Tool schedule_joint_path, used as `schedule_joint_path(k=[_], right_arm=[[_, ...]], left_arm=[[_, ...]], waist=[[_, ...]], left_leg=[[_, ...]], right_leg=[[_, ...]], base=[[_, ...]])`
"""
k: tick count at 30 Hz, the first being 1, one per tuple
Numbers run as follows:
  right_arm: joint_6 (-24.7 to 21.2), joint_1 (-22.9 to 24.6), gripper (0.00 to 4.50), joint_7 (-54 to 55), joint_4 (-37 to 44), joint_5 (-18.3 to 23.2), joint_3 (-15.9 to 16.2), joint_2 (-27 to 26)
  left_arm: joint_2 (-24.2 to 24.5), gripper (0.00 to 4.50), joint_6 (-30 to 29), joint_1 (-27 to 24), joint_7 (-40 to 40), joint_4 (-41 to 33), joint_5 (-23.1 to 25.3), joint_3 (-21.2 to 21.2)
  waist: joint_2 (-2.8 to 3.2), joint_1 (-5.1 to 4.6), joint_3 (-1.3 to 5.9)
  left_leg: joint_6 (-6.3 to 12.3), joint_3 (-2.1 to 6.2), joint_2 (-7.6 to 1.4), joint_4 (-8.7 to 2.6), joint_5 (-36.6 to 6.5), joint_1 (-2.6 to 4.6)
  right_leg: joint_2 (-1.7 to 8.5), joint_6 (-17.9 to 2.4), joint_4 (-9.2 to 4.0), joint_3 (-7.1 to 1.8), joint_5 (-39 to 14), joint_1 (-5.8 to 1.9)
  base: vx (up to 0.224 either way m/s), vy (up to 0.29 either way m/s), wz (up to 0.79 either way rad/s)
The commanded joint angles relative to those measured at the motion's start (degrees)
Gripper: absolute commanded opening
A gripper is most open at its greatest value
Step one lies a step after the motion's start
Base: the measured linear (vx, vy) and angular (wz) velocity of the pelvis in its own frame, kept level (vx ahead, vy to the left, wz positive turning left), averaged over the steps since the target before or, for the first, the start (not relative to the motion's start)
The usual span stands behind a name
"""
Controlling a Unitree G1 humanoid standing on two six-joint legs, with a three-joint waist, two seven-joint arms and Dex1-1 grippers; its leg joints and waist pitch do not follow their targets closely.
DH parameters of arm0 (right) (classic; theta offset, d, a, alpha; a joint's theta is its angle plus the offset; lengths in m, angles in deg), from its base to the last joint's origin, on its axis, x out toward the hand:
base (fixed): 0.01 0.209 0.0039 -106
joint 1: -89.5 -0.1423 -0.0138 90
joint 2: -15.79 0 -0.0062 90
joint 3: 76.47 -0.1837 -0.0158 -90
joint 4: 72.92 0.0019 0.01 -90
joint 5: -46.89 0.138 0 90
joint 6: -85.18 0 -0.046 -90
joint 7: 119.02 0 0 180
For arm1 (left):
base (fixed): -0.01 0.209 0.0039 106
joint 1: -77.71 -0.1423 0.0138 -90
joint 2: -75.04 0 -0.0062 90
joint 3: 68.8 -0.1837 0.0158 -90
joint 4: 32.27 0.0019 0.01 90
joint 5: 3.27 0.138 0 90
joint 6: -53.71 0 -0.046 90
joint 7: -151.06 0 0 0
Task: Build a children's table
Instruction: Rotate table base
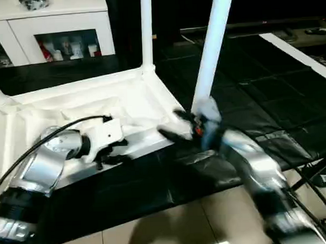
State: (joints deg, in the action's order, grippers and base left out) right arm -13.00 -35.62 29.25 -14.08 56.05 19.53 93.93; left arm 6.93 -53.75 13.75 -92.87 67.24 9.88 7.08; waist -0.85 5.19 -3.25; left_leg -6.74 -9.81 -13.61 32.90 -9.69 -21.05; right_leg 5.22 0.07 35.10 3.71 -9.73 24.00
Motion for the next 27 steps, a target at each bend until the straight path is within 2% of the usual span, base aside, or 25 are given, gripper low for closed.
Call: schedule_joint_path(k=[1, 5, 6, 11, 13, 16, 20, 21, 22, 24, 25, 27], right_arm=[[1.95, -2.22, 4.5, 5.49, -4.98, -0.87, -2.68, 0.15], [4.04, -6.77, 4.5, 13.27, -12.91, 0.15, -5.88, -0.05], [4.44, -7.17, 4.5, 14.02, -13.79, 0.01, -6.16, 0.04], [8.2, -10.38, 4.5, 18.93, -21.47, -1.02, -8.51, 1.02], [10.2, -12.11, 4.5, 20.98, -25.94, -0.97, -10.05, 3.17], [11.75, -13.31, 4.5, 22.01, -28.93, -0.96, -10.59, 4.37], [12.83, -14.11, 4.5, 22.82, -31.34, -0.66, -11.88, 7.37], [13.02, -14.12, 4.5, 22.87, -31.78, -0.52, -12.26, 8.21], [13.08, -14.07, 4.5, 22.91, -31.87, -0.5, -12.37, 8.49], [13.6, -13.99, 4.5, 23.04, -32.56, -0.5, -12.86, 9.43], [14.42, -13.71, 4.5, 22.5, -33.12, -0.79, -12.97, 10.15], [15.25, -13.1, 4.5, 20.39, -33.04, -1.34, -12.38, 10.61]], left_arm=[[0.95, 2.29, -0.34, -0.69, 1.92, -0.97, 2.68, -1.18], [1.56, 2.29, 0.16, -1.88, 5.16, -1.66, 5.4, -1.8], [1.58, 2.29, 0.16, -1.92, 5.65, -1.67, 5.61, -1.81], [1.5, 2.29, 0.92, -1.6, 9.98, -0.71, 7.31, -1.66], [1.07, 2.29, 3.28, -0.57, 13.34, 1.7, 8.08, -1.12], [0.56, 2.29, 4.01, -0.14, 15.04, 2.6, 8.17, -0.6], [-0.77, 2.29, 6.19, 0.99, 18.45, 4.52, 7.52, 0.44], [-1.21, 2.29, 6.34, 1.0, 19.34, 4.7, 7.14, 0.95], [-1.42, 2.29, 6.35, 0.9, 19.56, 4.66, 6.85, 1.24], [-2.15, 2.29, 6.06, 0.4, 20.51, 4.34, 5.74, 2.3], [-4.09, 2.29, 5.15, -1.1, 20.19, 2.62, 2.04, 4.58], [-7.08, 2.29, 2.36, -3.48, 18.41, -0.82, -3.89, 7.76]], waist=[[0.93, -0.39, 4.08], [0.96, -0.16, 4.37], [0.99, -0.01, 4.34], [0.79, 0.2, 4.24], [0.8, 0.34, 4.15], [0.89, 0.79, 4.2], [0.99, 1.52, 4.3], [1.18, 1.68, 4.34], [1.0, 1.78, 4.44], [1.03, 1.86, 4.48], [0.91, 1.92, 4.54], [1.09, 1.96, 4.63]], left_leg=[[-2.25, -0.82, 0.88, -3.88, -10.41, 0.8], [-1.82, -0.87, 0.99, -3.65, -8.71, 0.79], [-1.7, -1.01, 0.97, -3.53, -8.82, 0.95], [-2.08, -0.98, 1.04, -3.53, -11.49, 0.78], [-1.99, -1.02, 1.03, -3.51, -13.05, 0.86], [-2.15, -1.1, 0.95, -3.38, -13.67, 1.2], [-2.3, -1.03, 1.01, -3.19, -13.5, 0.86], [-2.43, -0.99, 0.97, -3.14, -13.53, 0.86], [-2.42, -0.97, 1.0, -3.06, -13.22, 0.76], [-2.37, -1.01, 1.07, -2.93, -12.8, 0.66], [-2.3, -1.02, 1.16, -2.84, -12.57, 0.51], [-2.49, -0.98, 1.12, -2.74, -12.17, 0.35]], right_leg=[[1.67, -11.79, -2.93, -2.06, -7.45, -2.78], [1.5, -12.38, -2.46, -2.0, -3.65, -3.06], [1.47, -12.69, -2.5, -1.99, -3.05, -2.91], [1.61, -12.12, -2.66, -1.98, -6.58, -3.01], [1.6, -11.59, -2.96, -2.0, -8.79, -2.88], [1.58, -11.66, -3.01, -1.99, -9.38, -2.55], [1.46, -11.38, -2.75, -1.9, -8.55, -2.66], [1.5, -11.32, -2.67, -1.87, -8.37, -2.63], [1.47, -11.34, -2.55, -1.84, -7.67, -2.76], [1.43, -11.62, -2.45, -1.81, -6.62, -2.78], [1.44, -11.82, -2.29, -1.8, -6.18, -2.94], [1.6, -12.4, -2.04, -1.78, -5.08, -3.12]], base=[[0.0, 0.0, 0.0], [0.0, 0.0, 0.0], [0.0, 0.0, 0.0], [0.0, 0.0, 0.0], [0.0, 0.0, 0.0], [0.0, 0.0, 0.0], [0.0, 0.0, 0.0], [0.0, 0.0, 0.0], [0.0, 0.0, 0.0], [0.0, 0.0, 0.0], [0.0, 0.0, 0.0], [0.0, 0.0, 0.0]])
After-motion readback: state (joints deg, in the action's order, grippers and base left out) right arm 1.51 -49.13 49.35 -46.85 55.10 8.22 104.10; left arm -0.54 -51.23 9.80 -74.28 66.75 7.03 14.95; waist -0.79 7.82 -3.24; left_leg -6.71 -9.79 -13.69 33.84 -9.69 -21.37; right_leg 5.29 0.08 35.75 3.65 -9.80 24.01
